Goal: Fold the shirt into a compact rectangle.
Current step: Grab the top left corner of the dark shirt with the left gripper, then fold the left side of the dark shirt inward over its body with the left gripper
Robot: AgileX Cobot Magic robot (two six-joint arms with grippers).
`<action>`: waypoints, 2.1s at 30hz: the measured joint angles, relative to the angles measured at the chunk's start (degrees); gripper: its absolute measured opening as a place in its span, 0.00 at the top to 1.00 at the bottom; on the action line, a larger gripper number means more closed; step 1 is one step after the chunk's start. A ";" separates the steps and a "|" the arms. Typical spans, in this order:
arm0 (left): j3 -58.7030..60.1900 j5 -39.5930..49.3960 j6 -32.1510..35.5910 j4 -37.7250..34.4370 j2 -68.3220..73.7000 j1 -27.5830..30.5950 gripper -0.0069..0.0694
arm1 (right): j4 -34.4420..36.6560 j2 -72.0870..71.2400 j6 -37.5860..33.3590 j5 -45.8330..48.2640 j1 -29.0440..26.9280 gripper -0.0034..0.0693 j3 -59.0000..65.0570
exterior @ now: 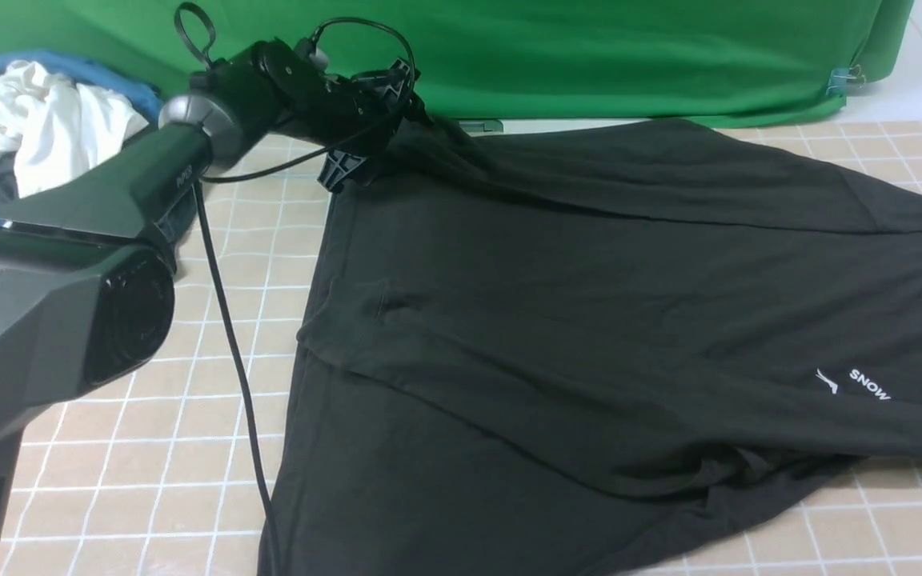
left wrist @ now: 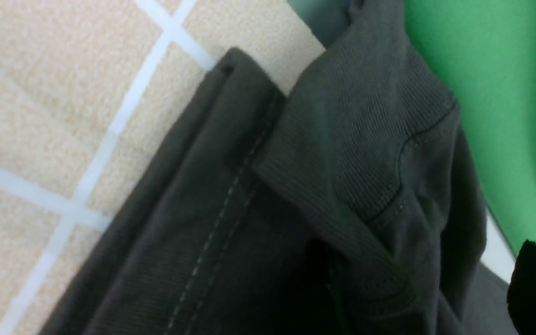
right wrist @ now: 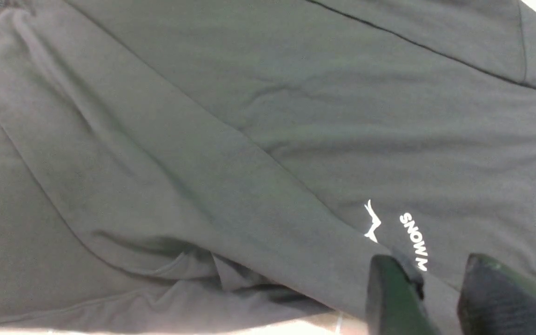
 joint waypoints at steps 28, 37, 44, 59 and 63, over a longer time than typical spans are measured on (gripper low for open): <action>0.06 -2.16 0.98 2.15 -2.23 -1.66 0.87 | 0.00 0.00 -0.01 0.16 0.00 0.63 0.00; 0.06 7.88 0.48 13.28 -13.21 -1.56 0.87 | 0.00 0.00 -0.01 0.16 0.00 0.63 0.00; 0.06 27.01 0.32 16.19 -16.72 -1.91 0.87 | 0.00 0.00 -0.01 0.50 0.00 0.63 0.00; 27.09 36.74 -6.71 24.54 -40.51 -9.13 0.87 | -0.05 0.00 2.21 2.67 0.00 0.63 0.00; 46.31 29.44 -7.38 25.65 -41.64 -12.02 0.87 | -0.05 0.00 2.21 2.67 0.00 0.63 0.00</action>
